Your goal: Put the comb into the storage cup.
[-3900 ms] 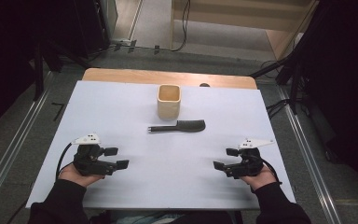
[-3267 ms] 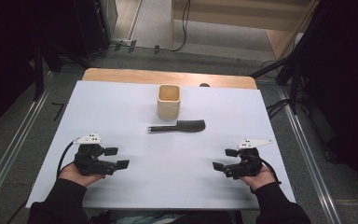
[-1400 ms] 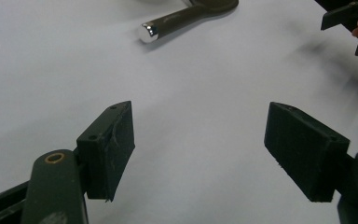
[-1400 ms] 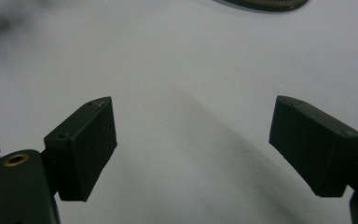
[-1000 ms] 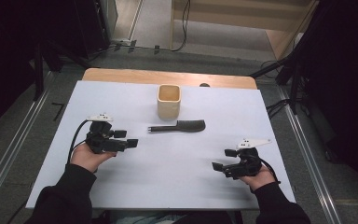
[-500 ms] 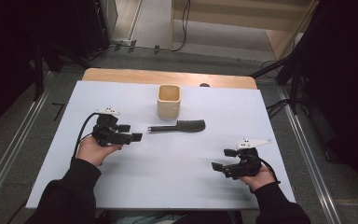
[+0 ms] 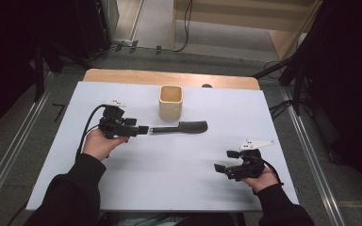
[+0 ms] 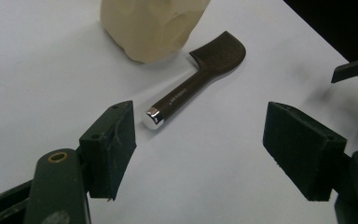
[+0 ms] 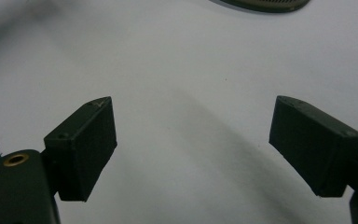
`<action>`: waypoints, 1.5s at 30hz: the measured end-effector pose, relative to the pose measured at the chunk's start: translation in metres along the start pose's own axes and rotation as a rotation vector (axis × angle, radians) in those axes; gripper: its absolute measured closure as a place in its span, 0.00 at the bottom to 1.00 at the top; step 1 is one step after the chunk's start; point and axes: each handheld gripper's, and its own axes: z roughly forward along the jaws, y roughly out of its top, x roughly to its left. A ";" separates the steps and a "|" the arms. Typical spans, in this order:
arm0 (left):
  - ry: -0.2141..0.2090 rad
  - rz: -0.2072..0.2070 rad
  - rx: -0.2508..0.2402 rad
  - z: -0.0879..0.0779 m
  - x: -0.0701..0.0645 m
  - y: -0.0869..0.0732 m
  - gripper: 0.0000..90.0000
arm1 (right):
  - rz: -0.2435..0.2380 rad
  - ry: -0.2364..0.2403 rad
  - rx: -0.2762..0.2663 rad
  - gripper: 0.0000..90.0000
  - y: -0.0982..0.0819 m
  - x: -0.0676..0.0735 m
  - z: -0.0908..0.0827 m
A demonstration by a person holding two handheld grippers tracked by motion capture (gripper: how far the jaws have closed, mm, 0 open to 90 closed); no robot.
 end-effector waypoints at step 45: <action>0.066 0.009 0.030 0.065 0.015 0.035 0.33 | -0.001 0.005 0.000 0.15 0.000 0.000 0.000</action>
